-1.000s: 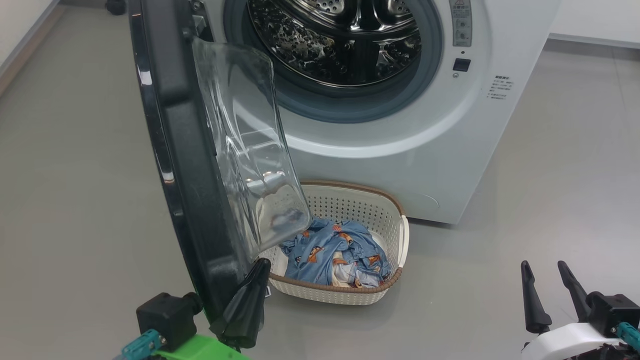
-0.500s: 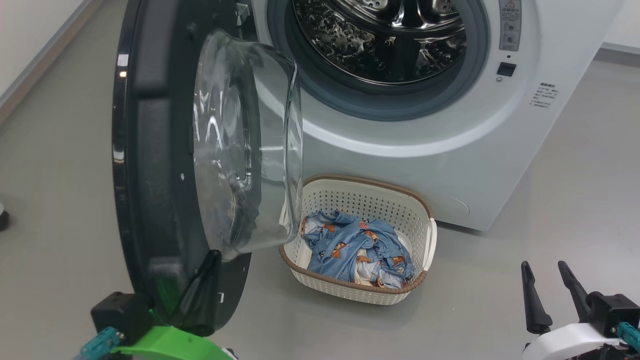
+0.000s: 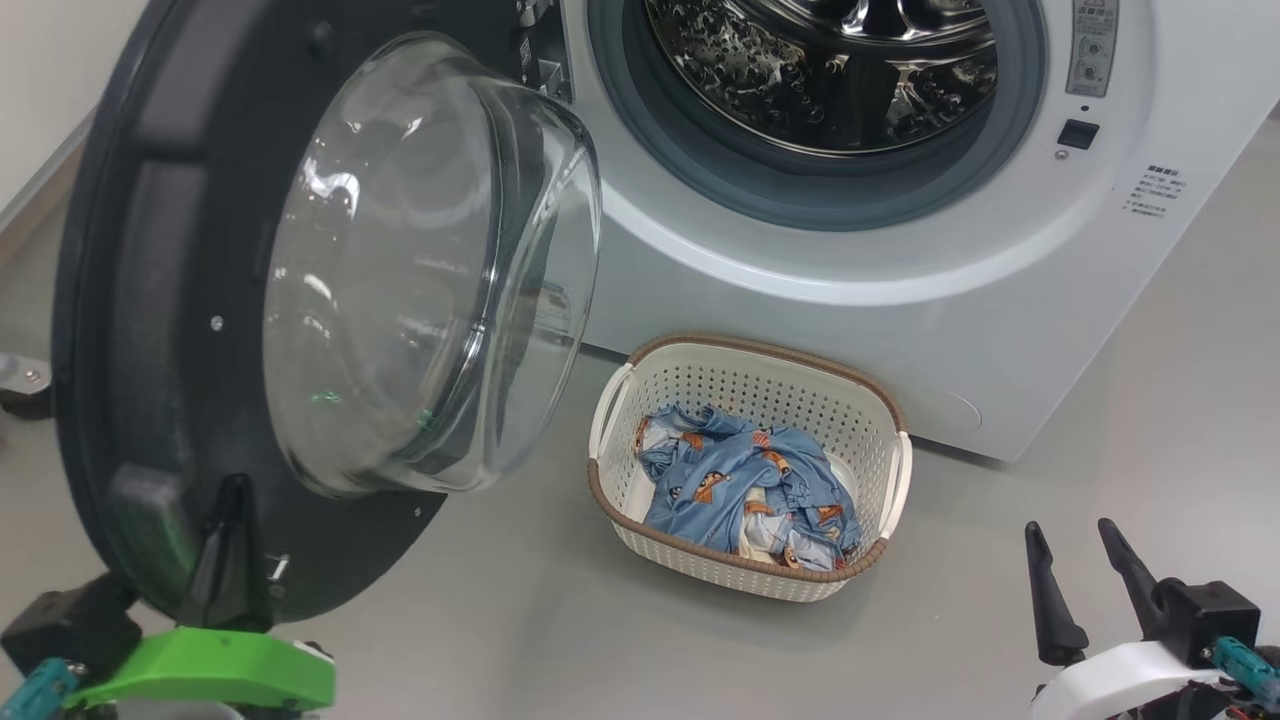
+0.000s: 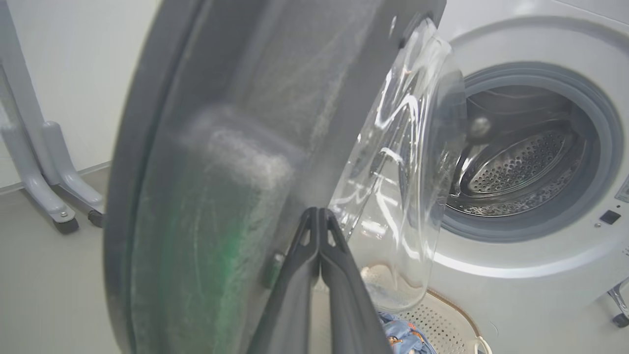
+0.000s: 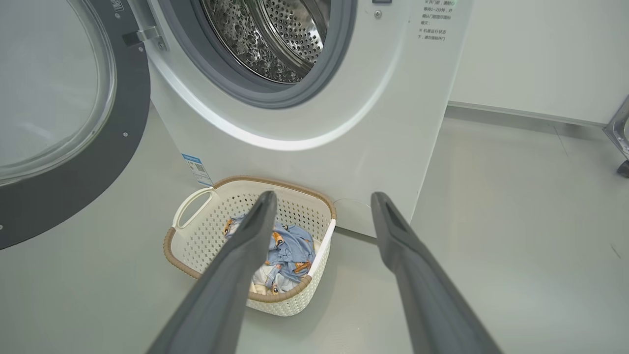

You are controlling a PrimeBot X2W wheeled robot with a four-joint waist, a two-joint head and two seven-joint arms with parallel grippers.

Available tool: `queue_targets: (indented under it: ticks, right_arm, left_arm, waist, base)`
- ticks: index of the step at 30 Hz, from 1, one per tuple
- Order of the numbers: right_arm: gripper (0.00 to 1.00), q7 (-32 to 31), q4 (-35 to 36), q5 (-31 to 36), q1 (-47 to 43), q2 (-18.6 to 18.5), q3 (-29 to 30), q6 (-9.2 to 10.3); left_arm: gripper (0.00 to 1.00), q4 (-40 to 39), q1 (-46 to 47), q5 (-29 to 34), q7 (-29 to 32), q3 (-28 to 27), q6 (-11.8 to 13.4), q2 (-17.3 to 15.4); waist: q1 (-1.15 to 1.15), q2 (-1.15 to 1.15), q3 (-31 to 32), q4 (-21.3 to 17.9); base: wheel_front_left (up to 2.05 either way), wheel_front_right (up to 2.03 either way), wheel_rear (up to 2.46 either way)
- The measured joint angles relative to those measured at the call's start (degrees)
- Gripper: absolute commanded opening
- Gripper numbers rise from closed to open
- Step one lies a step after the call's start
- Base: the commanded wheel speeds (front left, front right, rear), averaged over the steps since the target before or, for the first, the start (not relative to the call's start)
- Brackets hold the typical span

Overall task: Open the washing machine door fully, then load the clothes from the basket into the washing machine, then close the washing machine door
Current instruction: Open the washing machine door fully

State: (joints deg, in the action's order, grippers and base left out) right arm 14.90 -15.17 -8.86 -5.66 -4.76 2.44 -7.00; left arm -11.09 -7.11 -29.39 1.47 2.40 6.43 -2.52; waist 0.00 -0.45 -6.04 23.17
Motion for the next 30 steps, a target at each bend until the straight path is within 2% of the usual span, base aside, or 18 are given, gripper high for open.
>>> queue_targets:
  ticks: [9, 21, 30]
  right_arm:
    - [1.0, 0.0, -0.65, 0.51, 0.65, 0.04, -1.8, 0.0]
    - [1.0, 0.0, -0.96, 0.42, 2.01, -0.85, -2.68, 0.0]
    - [1.0, 0.0, -1.46, 0.2, 2.14, -0.75, -2.24, -0.01]
  left_arm:
    - [0.0, 7.66, 5.85, 0.13, -4.83, -9.48, 0.42, 0.16]
    - [0.0, 20.8, 14.35, 1.38, -8.95, -18.11, 0.43, -1.77]
    - [0.0, 27.78, 18.3, 2.66, -10.7, -18.86, 0.65, -2.94]
  waist:
    - [0.0, 0.0, -0.68, -1.25]
    - [0.0, 0.0, -2.3, -4.33]
    - [0.0, 0.0, -2.42, -6.4]
  base:
    - [0.0, 0.0, 0.0]
    - [0.0, 0.0, 0.0]
    - [0.0, 0.0, 0.0]
